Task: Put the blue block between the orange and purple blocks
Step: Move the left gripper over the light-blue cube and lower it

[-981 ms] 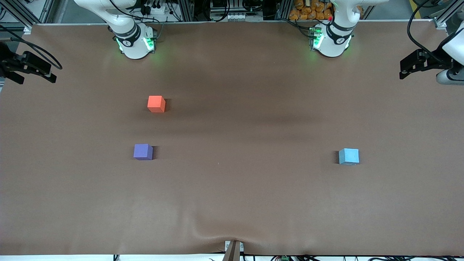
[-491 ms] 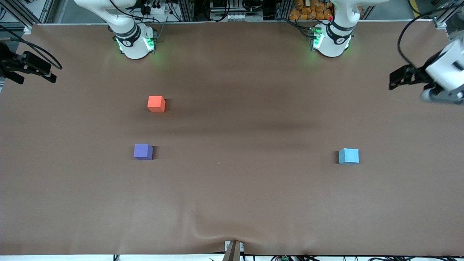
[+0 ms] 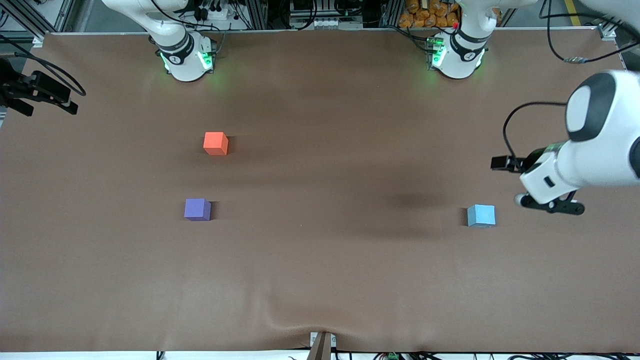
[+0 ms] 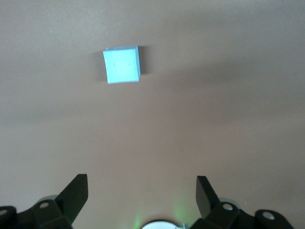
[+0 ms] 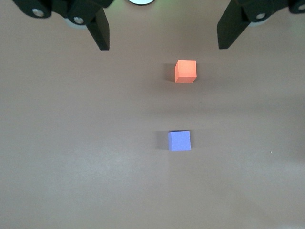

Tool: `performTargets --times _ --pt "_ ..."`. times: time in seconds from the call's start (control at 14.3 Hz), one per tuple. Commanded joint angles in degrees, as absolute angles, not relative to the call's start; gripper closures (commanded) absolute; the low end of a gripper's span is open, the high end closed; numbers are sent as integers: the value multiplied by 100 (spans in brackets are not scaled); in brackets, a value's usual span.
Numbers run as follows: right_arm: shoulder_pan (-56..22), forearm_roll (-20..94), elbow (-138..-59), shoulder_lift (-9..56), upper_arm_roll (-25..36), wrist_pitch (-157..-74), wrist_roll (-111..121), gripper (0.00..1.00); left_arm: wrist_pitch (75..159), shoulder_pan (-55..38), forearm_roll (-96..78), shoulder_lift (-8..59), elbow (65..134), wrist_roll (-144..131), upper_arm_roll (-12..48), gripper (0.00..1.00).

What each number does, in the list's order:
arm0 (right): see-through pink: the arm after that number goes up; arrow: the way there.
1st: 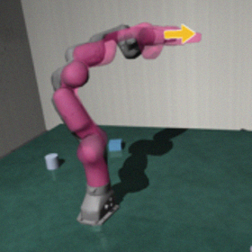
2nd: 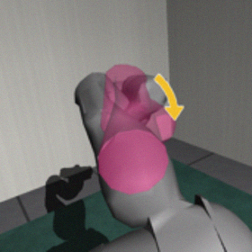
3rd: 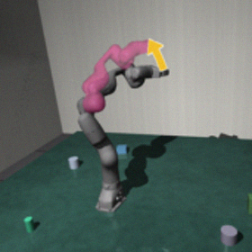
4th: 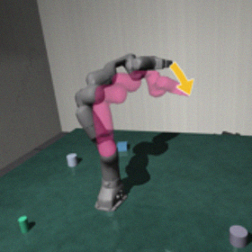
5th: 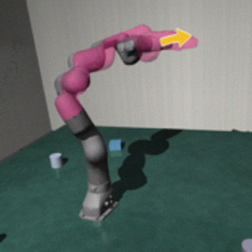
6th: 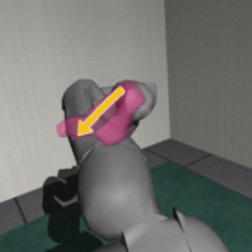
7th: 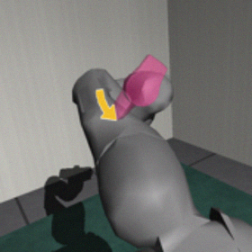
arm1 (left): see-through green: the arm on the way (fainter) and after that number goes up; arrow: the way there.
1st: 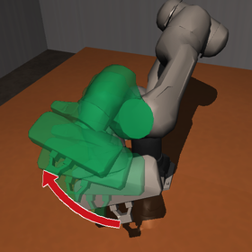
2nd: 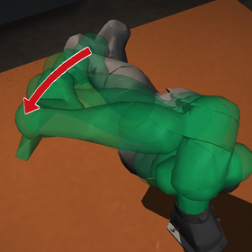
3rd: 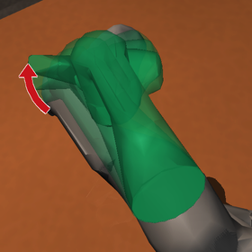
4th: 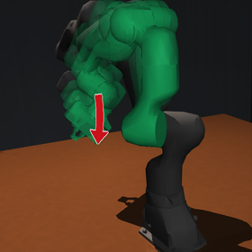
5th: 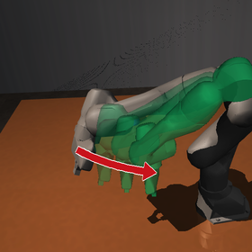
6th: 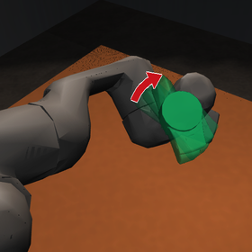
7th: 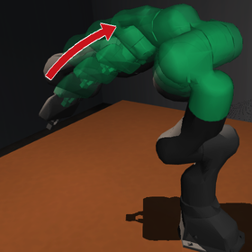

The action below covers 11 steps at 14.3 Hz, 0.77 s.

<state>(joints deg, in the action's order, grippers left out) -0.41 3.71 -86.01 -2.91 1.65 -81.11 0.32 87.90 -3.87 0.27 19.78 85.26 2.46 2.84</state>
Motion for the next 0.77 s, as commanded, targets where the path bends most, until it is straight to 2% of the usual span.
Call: performTargets --times 0.0,0.35,0.7 --pt "-70 422 -8640 -352 202 -8104 53 0 9594 -352 -26 1784 9191 299 272 0" --pt "-79 413 -8640 -334 211 -8104 61 0 11185 -343 219 1723 10290 290 264 0" --pt "-88 387 -8640 -334 211 -8007 70 0 12443 -123 307 1977 10731 290 255 0"
